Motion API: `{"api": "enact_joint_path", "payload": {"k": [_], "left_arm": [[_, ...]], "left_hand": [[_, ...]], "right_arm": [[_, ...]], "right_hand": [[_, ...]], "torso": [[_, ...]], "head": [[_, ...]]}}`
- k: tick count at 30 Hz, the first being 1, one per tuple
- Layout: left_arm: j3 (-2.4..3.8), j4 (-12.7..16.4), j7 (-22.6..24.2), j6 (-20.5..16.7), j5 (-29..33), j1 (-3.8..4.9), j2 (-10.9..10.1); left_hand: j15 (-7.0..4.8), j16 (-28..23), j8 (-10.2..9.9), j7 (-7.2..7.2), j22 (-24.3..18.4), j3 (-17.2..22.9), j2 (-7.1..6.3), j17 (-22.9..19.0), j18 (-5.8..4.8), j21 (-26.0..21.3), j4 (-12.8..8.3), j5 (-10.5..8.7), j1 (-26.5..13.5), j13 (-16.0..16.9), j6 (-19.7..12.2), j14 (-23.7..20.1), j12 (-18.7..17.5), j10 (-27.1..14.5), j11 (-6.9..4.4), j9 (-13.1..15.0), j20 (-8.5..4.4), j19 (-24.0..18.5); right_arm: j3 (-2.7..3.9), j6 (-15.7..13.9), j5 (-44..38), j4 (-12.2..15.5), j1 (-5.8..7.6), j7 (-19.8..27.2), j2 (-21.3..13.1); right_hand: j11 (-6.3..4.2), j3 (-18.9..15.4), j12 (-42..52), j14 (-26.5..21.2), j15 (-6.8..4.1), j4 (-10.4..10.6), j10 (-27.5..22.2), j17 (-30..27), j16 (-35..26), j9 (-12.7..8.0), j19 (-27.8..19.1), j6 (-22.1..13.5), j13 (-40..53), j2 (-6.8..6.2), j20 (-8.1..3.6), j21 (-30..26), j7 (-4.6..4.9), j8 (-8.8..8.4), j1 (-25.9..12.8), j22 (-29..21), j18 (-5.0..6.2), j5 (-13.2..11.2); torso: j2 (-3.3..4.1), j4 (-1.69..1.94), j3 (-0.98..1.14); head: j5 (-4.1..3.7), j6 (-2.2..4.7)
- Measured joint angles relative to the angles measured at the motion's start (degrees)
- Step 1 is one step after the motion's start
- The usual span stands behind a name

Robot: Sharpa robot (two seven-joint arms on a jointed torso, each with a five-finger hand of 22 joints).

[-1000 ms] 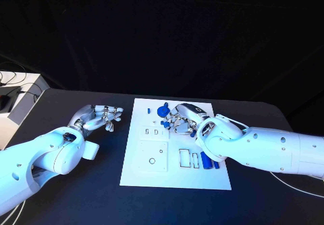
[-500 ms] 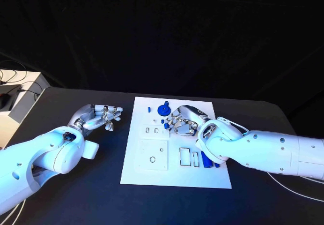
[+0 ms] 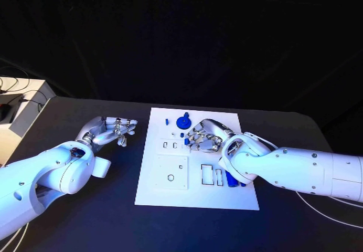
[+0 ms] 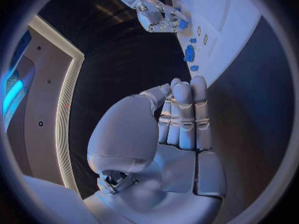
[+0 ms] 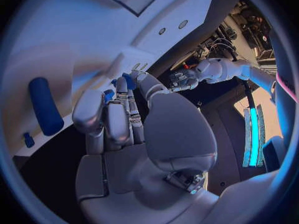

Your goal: Assemble the parts on the task board

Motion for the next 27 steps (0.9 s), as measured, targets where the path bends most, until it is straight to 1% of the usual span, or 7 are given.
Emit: {"api": "enact_joint_path", "payload": {"k": [12, 15, 18, 22, 27], "left_arm": [[0.0, -0.18, -0.13, 0.07, -0.03, -0.07, 0.02], [0.0, -0.2, -0.18, 0.09, -0.04, -0.08, 0.03], [0.0, -0.21, -0.23, 0.13, -0.06, -0.09, 0.03], [0.0, -0.23, -0.29, 0.18, -0.08, -0.09, 0.03], [0.0, -0.23, -0.35, 0.27, -0.11, -0.1, 0.04]], "left_hand": [[0.0, 0.0, 0.0, 0.0, 0.07, 0.0, 0.0, 0.02, 0.0, 0.25, 0.0, 0.0, 0.0, 0.0, 0.0, 0.0, 0.0, 0.0, 0.0, 0.0, 0.0, 0.0], [0.0, 0.0, 0.0, 0.0, 0.13, 0.0, 0.0, 0.02, 0.0, 0.25, 0.0, 0.0, 0.0, -0.04, 0.0, 0.0, 0.0, 0.0, 0.0, 0.0, 0.0, 0.0], [0.0, -0.01, 0.0, 0.0, 0.13, 0.0, 0.0, 0.01, 0.0, 0.25, 0.0, 0.0, 0.0, -0.04, 0.0, 0.0, 0.0, 0.0, 0.0, 0.0, 0.0, 0.0], [0.0, -0.01, 0.0, 0.0, 0.12, 0.0, 0.0, 0.01, 0.0, 0.25, 0.0, 0.0, 0.0, -0.04, 0.0, 0.0, 0.0, 0.0, 0.0, 0.0, 0.0, 0.0], [0.0, -0.01, 0.0, 0.0, 0.26, 0.0, 0.0, 0.07, 0.0, 0.25, 0.0, 0.0, 0.0, -0.04, 0.0, 0.0, 0.0, 0.0, 0.0, 0.0, 0.0, 0.0]], "right_arm": [[0.0, -0.53, 9.57, -1.19, -0.24, 4.17, 0.42], [0.0, -0.37, 11.46, -1.54, -0.28, 4.85, 0.57], [0.0, -0.13, 12.87, -1.81, -0.32, 5.29, 0.66], [0.0, 0.37, 14.01, -2.21, -0.36, 5.55, 0.82], [0.0, 1.01, 14.31, -2.51, -0.41, 5.56, 1.07]], "right_hand": [[0.0, 0.0, 0.01, 0.0, 0.0, 0.0, -0.01, -1.11, -0.24, -0.02, 0.0, -0.01, -0.63, 0.03, 0.0, -1.26, 0.0, 0.13, -0.03, 0.04, -0.03, 1.17], [0.0, -0.01, 0.01, -0.2, 0.2, 0.0, -0.01, -1.21, -0.24, -0.08, 0.0, -0.2, -0.9, 0.18, 0.0, -1.26, 0.18, 0.13, -0.18, 0.04, -0.06, 1.17], [0.01, -0.01, 0.01, -0.2, 0.2, 0.0, -0.02, -1.23, -0.24, -0.12, 0.0, -0.48, -0.89, 0.18, 0.0, -1.26, 0.25, 0.13, -0.18, 0.04, -0.18, 1.17], [-0.03, -0.01, 0.02, -0.2, 0.2, 0.0, 0.0, -1.29, -0.24, -0.11, -0.11, -0.8, -0.47, 0.18, 0.11, -1.26, 0.18, 0.13, -0.18, 0.03, 0.4, 1.17], [-0.13, -0.02, 0.02, -0.2, 0.2, -0.33, 0.1, -1.44, -0.24, -0.09, -0.12, -0.86, 0.11, 0.17, 0.11, -1.26, 0.12, 0.13, -0.17, 0.03, 0.42, 1.17]], "torso": [[0.01, -0.01, 0.01], [0.01, -0.01, 0.01], [0.0, -0.01, 0.01], [0.0, -0.01, 0.01], [0.0, -0.02, 0.01]], "head": [[0.09, -0.14], [0.16, -0.2], [0.19, -0.22], [0.19, -0.27], [0.21, -0.32]]}}
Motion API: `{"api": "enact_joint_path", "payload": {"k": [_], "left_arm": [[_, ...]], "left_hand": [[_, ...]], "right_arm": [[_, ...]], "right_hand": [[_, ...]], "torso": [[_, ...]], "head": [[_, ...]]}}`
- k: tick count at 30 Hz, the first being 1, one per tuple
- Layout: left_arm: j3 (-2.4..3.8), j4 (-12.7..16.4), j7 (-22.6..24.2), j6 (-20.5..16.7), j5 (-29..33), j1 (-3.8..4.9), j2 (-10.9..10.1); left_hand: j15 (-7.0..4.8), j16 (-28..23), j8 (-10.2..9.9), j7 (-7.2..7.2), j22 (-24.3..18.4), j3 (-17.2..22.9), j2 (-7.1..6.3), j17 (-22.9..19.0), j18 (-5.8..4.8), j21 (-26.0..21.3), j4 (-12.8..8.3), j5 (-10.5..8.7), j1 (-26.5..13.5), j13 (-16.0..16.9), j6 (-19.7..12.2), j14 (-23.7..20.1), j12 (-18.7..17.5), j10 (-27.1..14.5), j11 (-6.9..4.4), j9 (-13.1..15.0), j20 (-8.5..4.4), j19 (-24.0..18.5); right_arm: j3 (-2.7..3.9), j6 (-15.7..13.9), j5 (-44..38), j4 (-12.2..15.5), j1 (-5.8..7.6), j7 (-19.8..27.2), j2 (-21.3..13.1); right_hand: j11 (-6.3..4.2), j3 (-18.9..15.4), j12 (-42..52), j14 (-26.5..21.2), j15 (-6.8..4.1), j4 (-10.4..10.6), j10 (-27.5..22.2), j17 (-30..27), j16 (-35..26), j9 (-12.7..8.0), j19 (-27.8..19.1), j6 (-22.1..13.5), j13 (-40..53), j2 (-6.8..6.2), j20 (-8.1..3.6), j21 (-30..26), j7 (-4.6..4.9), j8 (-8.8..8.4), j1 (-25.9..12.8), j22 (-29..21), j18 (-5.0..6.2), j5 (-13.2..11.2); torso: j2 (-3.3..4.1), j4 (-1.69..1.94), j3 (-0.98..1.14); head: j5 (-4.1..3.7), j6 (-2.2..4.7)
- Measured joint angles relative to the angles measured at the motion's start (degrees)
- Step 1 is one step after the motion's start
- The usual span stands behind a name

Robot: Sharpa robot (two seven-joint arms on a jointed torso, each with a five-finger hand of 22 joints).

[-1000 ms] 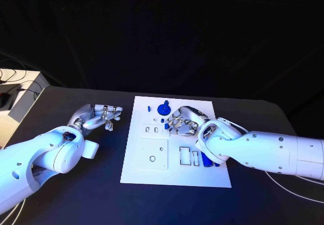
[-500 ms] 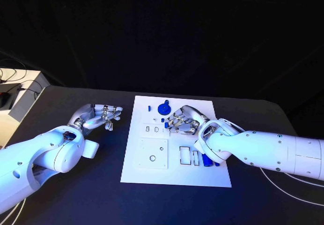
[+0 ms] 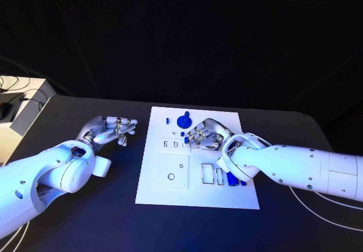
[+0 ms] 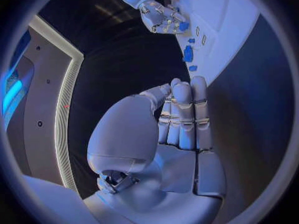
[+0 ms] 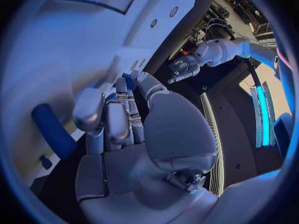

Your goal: Assemble the parts on the task board

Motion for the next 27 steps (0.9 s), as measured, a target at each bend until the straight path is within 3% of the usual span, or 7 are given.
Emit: {"api": "enact_joint_path", "payload": {"k": [9, 12, 27], "left_arm": [[0.0, 0.0, -0.15, 0.21, -0.07, -0.01, 0.01], [0.0, 0.0, -0.2, 0.3, -0.12, -0.02, 0.0], [0.0, 0.01, -0.38, 0.55, -0.3, -0.03, -0.02]], "left_hand": [[0.0, 0.22, 0.0, 0.0, 0.03, 0.16, 0.0, 0.0, 0.0, 0.0, -0.16, 0.0, 0.0, 0.0, 0.0, 0.0, 0.0, 0.0, 0.0, 0.0, 0.0, 0.0], [0.0, 0.22, 0.0, 0.0, 0.09, 0.16, 0.0, -0.01, 0.0, 0.0, -0.16, 0.0, 0.0, -0.05, 0.0, 0.0, 0.0, 0.0, 0.0, 0.0, 0.0, 0.0], [0.0, 0.22, 0.0, 0.0, 0.19, 0.16, 0.0, 0.04, 0.0, 0.24, -0.15, 0.0, 0.0, -0.04, 0.0, 0.0, 0.0, 0.0, 0.0, 0.0, 0.0, 0.0]], "right_arm": [[0.0, 0.28, -2.22, 0.03, -0.07, -0.31, 0.26], [0.0, 0.29, -3.2, 0.03, -0.07, -0.41, 0.33], [0.0, 0.55, -6.45, -0.46, -0.09, -0.94, 0.55]], "right_hand": [[-0.63, -0.96, 0.92, 0.0, 0.0, -0.46, 0.38, -0.35, 0.0, 0.06, -0.08, -0.54, 2.6, 0.01, 0.08, -0.28, -0.58, 0.0, 0.01, -0.01, 0.06, -0.37], [-0.09, -0.96, 0.66, 0.0, -0.01, -0.46, -0.33, -0.35, 0.0, 0.1, -0.08, -0.56, 2.46, 0.02, 0.08, -0.28, -0.58, 0.0, 0.02, -0.01, 0.07, -0.37], [0.11, -0.61, 0.67, 0.0, -0.01, -0.81, -0.54, -0.65, 0.0, 0.07, -0.08, -0.56, 1.05, 0.01, 0.08, -0.5, -0.57, 0.0, 0.02, -0.02, 0.05, -0.37]], "torso": [[0.0, 0.01, -0.01], [0.0, 0.02, 0.0], [0.02, -0.04, 0.01]], "head": [[0.06, -0.08], [0.07, -0.12], [-0.02, -0.12]]}}
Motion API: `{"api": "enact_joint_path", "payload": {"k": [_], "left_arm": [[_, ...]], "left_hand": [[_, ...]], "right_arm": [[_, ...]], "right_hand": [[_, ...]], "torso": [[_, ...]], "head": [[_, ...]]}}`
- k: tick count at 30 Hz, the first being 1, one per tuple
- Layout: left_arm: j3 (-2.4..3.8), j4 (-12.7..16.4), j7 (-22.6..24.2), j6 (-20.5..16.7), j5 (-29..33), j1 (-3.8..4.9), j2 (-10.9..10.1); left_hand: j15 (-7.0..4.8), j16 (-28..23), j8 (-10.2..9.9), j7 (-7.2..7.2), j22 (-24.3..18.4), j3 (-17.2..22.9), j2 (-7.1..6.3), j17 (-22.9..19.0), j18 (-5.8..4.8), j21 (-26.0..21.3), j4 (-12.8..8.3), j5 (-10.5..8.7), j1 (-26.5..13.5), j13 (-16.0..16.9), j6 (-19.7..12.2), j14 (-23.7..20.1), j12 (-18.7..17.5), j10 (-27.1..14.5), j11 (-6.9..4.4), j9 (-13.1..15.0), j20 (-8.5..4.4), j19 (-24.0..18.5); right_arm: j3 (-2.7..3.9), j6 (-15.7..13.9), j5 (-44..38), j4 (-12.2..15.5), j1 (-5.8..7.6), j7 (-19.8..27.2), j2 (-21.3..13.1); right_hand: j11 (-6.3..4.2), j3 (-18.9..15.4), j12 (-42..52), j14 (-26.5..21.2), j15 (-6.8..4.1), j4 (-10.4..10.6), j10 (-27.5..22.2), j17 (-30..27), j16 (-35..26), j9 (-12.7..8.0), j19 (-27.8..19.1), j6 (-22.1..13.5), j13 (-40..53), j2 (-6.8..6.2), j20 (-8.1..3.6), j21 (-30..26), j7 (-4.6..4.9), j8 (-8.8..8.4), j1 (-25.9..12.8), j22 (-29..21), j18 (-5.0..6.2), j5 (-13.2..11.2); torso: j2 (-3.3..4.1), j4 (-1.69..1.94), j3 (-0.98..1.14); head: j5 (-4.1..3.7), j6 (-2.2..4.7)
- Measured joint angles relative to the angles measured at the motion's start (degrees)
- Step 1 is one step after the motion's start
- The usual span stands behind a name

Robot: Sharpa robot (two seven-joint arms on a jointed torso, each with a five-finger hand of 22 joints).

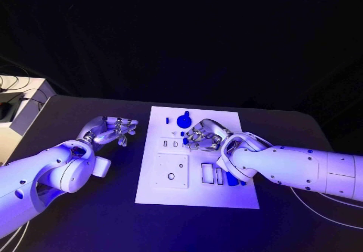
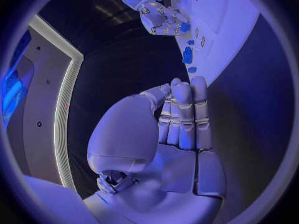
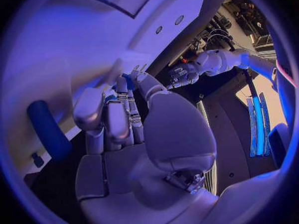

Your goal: Assemble the parts on the task board

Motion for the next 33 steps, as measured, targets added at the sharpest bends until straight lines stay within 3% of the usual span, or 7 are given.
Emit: {"api": "enact_joint_path", "payload": {"k": [7, 14, 21, 33], "left_arm": [[0.0, -0.01, -0.07, 0.1, -0.11, 0.0, 0.01], [0.0, -0.03, -0.16, 0.16, -0.36, -0.01, -0.03], [0.0, -0.04, -0.27, 0.24, -0.51, -0.01, -0.05], [0.0, -0.06, -0.44, 0.34, -0.63, -0.02, -0.11]], "left_hand": [[0.0, 0.34, 0.0, 0.0, 0.19, 0.0, 0.0, 0.07, 0.0, 0.0, 0.0, 0.0, 0.0, 0.01, 0.0, 0.0, 0.0, 0.0, 0.0, 0.0, 0.0, 0.0], [0.0, 0.57, 0.0, 0.0, 0.3, 0.0, 0.0, 0.16, 0.0, 0.23, 0.0, 0.0, 0.0, 0.01, 0.0, 0.0, 0.0, 0.0, 0.0, 0.0, 0.0, 0.0], [0.0, 0.57, 0.0, 0.0, 0.38, 0.0, 0.0, 0.16, 0.0, 0.23, 0.0, 0.0, 0.0, -0.05, 0.0, 0.0, 0.0, 0.0, 0.0, 0.0, 0.0, 0.0], [0.0, 0.57, 0.0, 0.0, 0.5, 0.0, 0.0, 0.22, 0.0, 0.23, 0.0, 0.0, 0.0, -0.04, 0.0, 0.0, 0.0, 0.0, 0.0, 0.0, 0.0, 0.0]], "right_arm": [[0.02, 0.21, -0.67, -0.32, -0.05, -0.09, 0.21], [0.05, 0.42, -0.99, -0.42, -0.08, -0.12, 0.22], [0.05, 0.7, -1.03, -0.48, -0.12, -0.12, 0.13], [0.1, 1.32, -1.0, -0.53, -0.08, -0.11, -0.02]], "right_hand": [[0.7, 1.51, -0.69, -0.32, 0.32, -0.71, -1.34, -0.85, -0.44, -0.05, 0.2, 0.03, -2.57, 0.16, 0.21, -1.45, 0.02, -0.01, -0.16, -0.01, -0.28, 0.19], [1.12, 2.31, -0.69, -0.43, 0.43, -1.16, -2.17, -2.03, -0.88, 0.07, 0.2, 0.33, -3.17, -0.18, 0.62, -2.86, 0.33, -0.08, -0.79, 0.03, 0.8, 0.24], [1.42, 3.02, -0.91, -0.73, 0.73, -1.08, -3.48, -4.29, -2.43, 0.09, 0.31, 0.52, -3.24, -0.3, 0.93, -6.06, 0.62, -0.12, -1.35, 0.04, 0.83, 0.38], [1.73, 3.32, -0.9, -0.73, 0.73, -1.07, -3.79, -5.18, -2.43, 0.15, 0.3, 0.58, -3.28, -0.3, 0.94, -6.33, 0.69, -0.13, -1.35, 0.03, 0.86, 0.37]], "torso": [[0.01, 0.07, 0.02], [0.01, 0.01, 0.02], [0.02, 0.01, 0.04], [0.0, -0.01, 0.02]], "head": [[0.02, -0.24], [0.09, -0.32], [0.06, -0.36], [0.04, -0.48]]}}
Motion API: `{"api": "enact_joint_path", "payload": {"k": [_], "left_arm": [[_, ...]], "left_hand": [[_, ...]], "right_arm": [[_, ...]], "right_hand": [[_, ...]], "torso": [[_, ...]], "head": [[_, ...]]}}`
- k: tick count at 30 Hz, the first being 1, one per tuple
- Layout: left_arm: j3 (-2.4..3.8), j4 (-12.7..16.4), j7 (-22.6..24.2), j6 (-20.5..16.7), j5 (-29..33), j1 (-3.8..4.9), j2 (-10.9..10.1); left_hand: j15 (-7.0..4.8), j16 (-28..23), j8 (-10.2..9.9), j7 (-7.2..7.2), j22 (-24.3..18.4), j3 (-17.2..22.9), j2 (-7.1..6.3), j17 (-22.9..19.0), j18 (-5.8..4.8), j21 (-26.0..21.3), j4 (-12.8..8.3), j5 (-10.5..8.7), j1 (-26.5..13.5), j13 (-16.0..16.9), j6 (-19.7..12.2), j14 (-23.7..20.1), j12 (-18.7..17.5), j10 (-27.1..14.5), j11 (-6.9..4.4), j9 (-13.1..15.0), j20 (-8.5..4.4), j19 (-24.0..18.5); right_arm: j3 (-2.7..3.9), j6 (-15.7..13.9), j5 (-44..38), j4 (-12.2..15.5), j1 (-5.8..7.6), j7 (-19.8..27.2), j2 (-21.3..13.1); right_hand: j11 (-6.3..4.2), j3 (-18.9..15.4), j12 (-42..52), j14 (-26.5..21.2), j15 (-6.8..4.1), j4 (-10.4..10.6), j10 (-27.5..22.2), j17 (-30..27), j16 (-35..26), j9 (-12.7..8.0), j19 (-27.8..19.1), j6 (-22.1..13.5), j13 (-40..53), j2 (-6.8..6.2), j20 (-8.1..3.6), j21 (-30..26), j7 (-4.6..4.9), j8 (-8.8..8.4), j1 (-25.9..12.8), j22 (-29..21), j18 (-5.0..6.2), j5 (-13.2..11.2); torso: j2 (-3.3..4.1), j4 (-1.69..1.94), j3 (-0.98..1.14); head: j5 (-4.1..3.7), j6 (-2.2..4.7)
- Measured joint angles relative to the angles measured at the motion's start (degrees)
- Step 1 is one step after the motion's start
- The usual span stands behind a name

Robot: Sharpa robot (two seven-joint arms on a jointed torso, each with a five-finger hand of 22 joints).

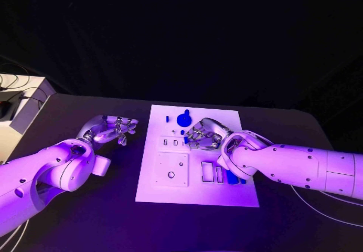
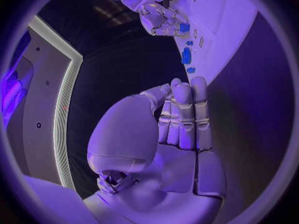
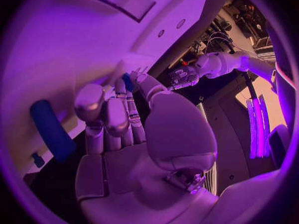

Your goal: Assemble the parts on the task board

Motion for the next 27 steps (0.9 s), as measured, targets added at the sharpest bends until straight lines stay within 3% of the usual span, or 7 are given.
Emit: {"api": "enact_joint_path", "payload": {"k": [27], "left_arm": [[0.0, -0.12, -0.29, 0.46, -0.18, -0.16, 0.06]], "left_hand": [[0.0, 0.29, 0.0, 0.0, 0.14, 0.0, 0.0, -0.02, 0.0, 0.26, 0.0, 0.0, 0.0, -0.03, 0.0, 0.0, 0.0, 0.0, 0.0, 0.0, 0.0, 0.0]], "right_arm": [[0.0, 0.56, -0.59, -0.39, -0.17, -0.79, -0.2]], "right_hand": [[-1.23, -1.92, 0.04, 0.01, -0.01, -0.02, 1.67, -0.76, 0.0, -0.1, -0.1, -0.72, 0.98, -0.23, 0.1, 0.0, -0.32, 0.0, -0.22, -0.02, 0.27, 0.0]], "torso": [[-0.03, 0.0, -0.05]], "head": [[-0.12, -0.21]]}}
